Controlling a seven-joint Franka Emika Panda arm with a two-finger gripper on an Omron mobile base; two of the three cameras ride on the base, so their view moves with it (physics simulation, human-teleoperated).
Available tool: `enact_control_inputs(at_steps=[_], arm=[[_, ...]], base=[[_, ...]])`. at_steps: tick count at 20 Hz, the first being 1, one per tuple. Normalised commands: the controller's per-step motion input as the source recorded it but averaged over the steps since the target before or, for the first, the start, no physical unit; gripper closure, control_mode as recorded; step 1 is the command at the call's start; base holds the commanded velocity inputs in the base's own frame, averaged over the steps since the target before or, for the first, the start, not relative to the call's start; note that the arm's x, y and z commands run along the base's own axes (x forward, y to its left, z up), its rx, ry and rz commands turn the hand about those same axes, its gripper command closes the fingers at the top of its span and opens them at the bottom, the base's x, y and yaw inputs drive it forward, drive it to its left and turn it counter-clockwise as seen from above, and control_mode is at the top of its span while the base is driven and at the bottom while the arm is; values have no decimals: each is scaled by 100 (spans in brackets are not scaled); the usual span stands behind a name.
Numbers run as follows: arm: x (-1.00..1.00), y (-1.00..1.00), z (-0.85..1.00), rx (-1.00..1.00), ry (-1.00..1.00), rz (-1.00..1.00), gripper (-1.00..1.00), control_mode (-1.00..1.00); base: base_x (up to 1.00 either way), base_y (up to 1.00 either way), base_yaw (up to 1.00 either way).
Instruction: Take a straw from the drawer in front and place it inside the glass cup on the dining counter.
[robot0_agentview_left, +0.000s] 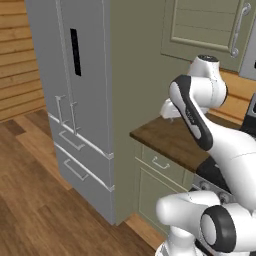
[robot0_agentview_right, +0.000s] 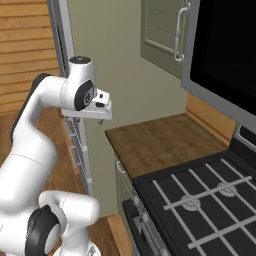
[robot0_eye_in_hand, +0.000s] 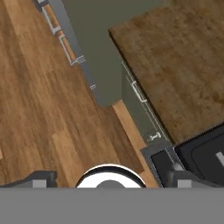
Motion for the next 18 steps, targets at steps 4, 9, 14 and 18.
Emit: enact_control_inputs(at_steps=[4, 9, 14, 18], arm=[[0, 64, -49, -34, -1, 7, -100, -100], [0, 84, -89, -56, -3, 0, -100, -100], [0, 35, -94, -47, -2, 0, -100, -100], [7, 1, -85, -32, 0, 0, -100, -100]], base=[[0, 0, 0], [0, 0, 0], [0, 0, 0], [0, 0, 0]])
